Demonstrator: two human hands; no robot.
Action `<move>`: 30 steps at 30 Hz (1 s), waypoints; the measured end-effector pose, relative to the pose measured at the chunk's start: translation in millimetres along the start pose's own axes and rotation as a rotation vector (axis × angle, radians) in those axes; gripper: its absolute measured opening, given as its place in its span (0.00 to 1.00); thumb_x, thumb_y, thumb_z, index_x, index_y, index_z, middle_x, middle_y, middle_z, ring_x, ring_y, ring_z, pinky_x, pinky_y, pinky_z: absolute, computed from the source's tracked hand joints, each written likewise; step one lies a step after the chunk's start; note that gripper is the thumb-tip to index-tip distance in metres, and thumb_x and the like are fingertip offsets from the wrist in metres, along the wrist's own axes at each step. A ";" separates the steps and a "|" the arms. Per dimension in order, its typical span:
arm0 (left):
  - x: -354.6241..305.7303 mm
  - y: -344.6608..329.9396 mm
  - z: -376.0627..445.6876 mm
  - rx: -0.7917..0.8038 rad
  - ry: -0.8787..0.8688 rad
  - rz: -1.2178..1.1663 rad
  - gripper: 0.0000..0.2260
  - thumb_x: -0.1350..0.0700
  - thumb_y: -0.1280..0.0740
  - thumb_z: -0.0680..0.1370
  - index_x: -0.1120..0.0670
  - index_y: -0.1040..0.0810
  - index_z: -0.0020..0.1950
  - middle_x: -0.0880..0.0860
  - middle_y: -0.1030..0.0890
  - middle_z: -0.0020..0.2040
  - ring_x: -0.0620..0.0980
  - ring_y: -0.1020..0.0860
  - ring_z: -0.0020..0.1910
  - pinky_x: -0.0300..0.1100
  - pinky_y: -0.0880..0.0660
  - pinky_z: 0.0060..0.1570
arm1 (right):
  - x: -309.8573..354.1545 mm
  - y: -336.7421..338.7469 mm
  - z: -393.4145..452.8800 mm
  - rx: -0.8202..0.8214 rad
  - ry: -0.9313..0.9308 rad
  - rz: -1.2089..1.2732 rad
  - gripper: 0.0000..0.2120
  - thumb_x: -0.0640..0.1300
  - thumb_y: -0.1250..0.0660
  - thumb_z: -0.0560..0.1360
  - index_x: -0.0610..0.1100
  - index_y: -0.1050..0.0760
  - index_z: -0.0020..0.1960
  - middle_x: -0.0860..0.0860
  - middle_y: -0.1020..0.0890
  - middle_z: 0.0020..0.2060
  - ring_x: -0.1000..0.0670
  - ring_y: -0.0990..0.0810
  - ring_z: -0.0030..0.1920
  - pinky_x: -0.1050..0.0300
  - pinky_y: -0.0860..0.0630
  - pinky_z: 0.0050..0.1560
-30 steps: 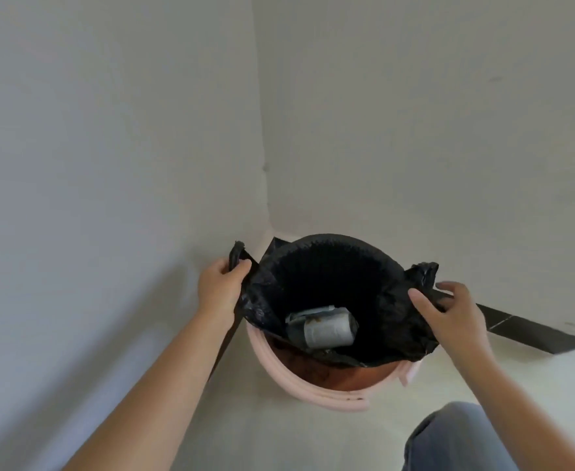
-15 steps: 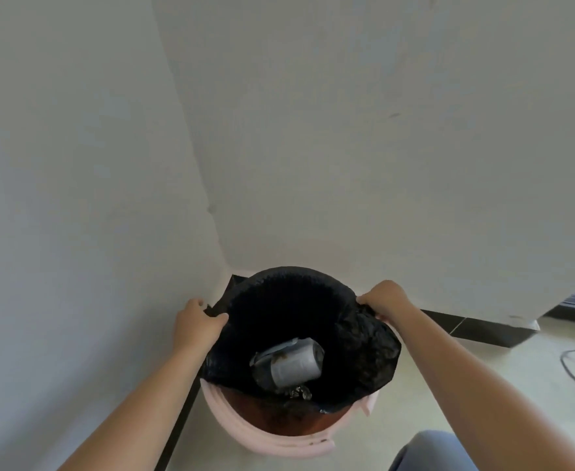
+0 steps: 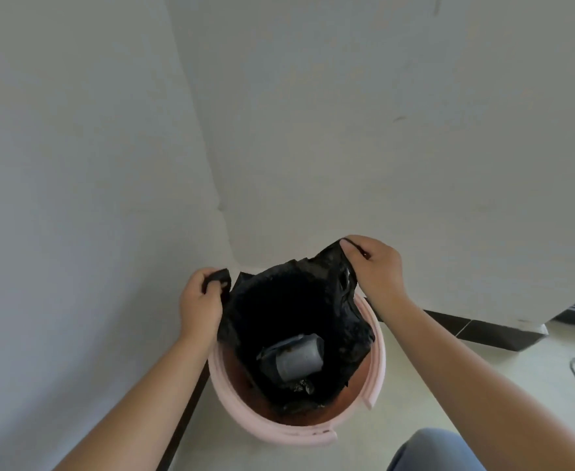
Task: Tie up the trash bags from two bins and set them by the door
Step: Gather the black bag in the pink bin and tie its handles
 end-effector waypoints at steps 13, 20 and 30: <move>-8.2 28.3 -15.9 0.198 0.148 -0.150 0.15 0.69 0.47 0.77 0.56 0.27 0.36 0.54 0.23 0.39 0.52 0.24 0.45 0.38 0.25 0.43 | -18.9 1.2 -36.2 0.366 0.141 -0.450 0.10 0.40 0.39 0.76 0.35 0.21 0.45 0.45 0.18 0.42 0.47 0.22 0.45 0.64 0.34 0.42; 7.5 42.1 -57.0 0.632 0.064 0.232 0.13 0.69 0.41 0.75 0.51 0.26 0.48 0.46 0.22 0.45 0.46 0.25 0.52 0.37 0.32 0.55 | -67.8 -29.7 -98.5 0.507 0.170 -0.757 0.20 0.53 0.41 0.76 0.47 0.31 0.65 0.49 0.30 0.66 0.47 0.36 0.69 0.48 0.44 0.72; 27.2 20.1 30.9 0.206 0.226 0.435 0.20 0.47 0.48 0.79 0.62 0.27 0.53 0.59 0.24 0.50 0.59 0.26 0.55 0.46 0.32 0.54 | -96.3 -42.6 -126.6 0.332 0.220 -0.941 0.28 0.55 0.57 0.78 0.50 0.19 0.43 0.54 0.15 0.40 0.52 0.16 0.43 0.52 0.40 0.60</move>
Point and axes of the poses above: each hand's wrist, its own z-axis towards the middle knuckle, its own y-axis out of the back of the hand, x = y × z, the point moved 1 cm from there along z, towards the middle knuckle
